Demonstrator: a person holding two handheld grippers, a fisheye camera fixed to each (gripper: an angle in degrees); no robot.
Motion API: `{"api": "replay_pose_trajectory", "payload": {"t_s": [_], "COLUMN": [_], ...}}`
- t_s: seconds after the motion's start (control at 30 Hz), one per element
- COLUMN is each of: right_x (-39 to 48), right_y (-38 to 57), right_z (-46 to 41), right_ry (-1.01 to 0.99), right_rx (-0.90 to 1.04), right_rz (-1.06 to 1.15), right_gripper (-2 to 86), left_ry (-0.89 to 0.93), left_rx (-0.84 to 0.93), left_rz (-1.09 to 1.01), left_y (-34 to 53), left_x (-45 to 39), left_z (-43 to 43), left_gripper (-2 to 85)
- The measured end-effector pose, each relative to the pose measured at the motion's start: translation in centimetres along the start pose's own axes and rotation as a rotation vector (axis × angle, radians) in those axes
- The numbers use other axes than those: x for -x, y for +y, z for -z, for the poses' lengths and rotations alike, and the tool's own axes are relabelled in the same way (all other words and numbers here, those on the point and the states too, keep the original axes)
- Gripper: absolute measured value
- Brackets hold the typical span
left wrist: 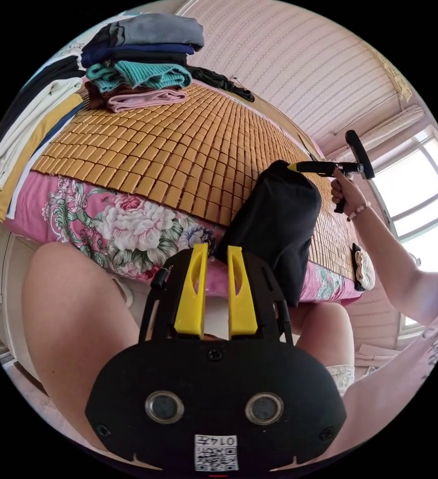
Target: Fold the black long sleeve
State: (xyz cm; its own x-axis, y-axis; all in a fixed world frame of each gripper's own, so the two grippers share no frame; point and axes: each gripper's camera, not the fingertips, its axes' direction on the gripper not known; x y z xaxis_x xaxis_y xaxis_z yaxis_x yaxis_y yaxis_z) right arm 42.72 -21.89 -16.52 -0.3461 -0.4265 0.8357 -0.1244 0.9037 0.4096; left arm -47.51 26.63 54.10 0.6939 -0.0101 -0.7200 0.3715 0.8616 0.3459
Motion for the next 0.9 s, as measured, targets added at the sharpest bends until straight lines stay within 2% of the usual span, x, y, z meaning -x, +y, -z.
{"api": "replay_pose_trajectory", "payload": {"t_s": [0.1,0.23,0.33,0.4,0.47,0.57,0.63,0.9], "right_x": [1.5,3.9,5.1,5.3,5.8,7.0,7.5,10.1], "right_y": [-1.8,-3.0,-3.2,-3.4,-3.0,-0.9,1.3,17.3], "right_z": [-3.3,-5.2,-5.4,-5.3,-4.9,-2.1,0.9,13.1], "right_ry": [0.023,-0.025,-0.007,-0.070,-0.066,-0.037,-0.057,-0.074], "right_rx": [0.119,0.154,0.144,0.157,0.136,0.012,-0.099,-0.548], "right_rz": [0.063,0.140,0.164,0.162,0.170,0.160,0.127,-0.099], "right_gripper": [15.9,12.5,10.5,8.1,7.3,6.5,6.3,6.1], "left_ry": [0.010,0.017,-0.075,-0.134,-0.046,-0.038,-0.019,0.015], "left_rx": [-0.027,0.037,0.018,-0.002,0.034,0.028,-0.039,-0.220], "left_rz": [-0.079,-0.123,-0.227,-0.300,-0.294,-0.301,-0.352,-0.589], "left_y": [0.1,0.1,1.5,2.8,3.3,4.3,5.6,11.6], "left_x": [-1.7,-4.0,-6.3,-7.7,-8.1,-9.0,-10.9,-18.9], "left_z": [-1.7,-6.0,-8.1,-8.7,-9.4,-9.3,-7.0,1.5], "left_gripper": [12.0,13.3,10.6,7.5,4.5,1.8,0.7,-0.4]}}
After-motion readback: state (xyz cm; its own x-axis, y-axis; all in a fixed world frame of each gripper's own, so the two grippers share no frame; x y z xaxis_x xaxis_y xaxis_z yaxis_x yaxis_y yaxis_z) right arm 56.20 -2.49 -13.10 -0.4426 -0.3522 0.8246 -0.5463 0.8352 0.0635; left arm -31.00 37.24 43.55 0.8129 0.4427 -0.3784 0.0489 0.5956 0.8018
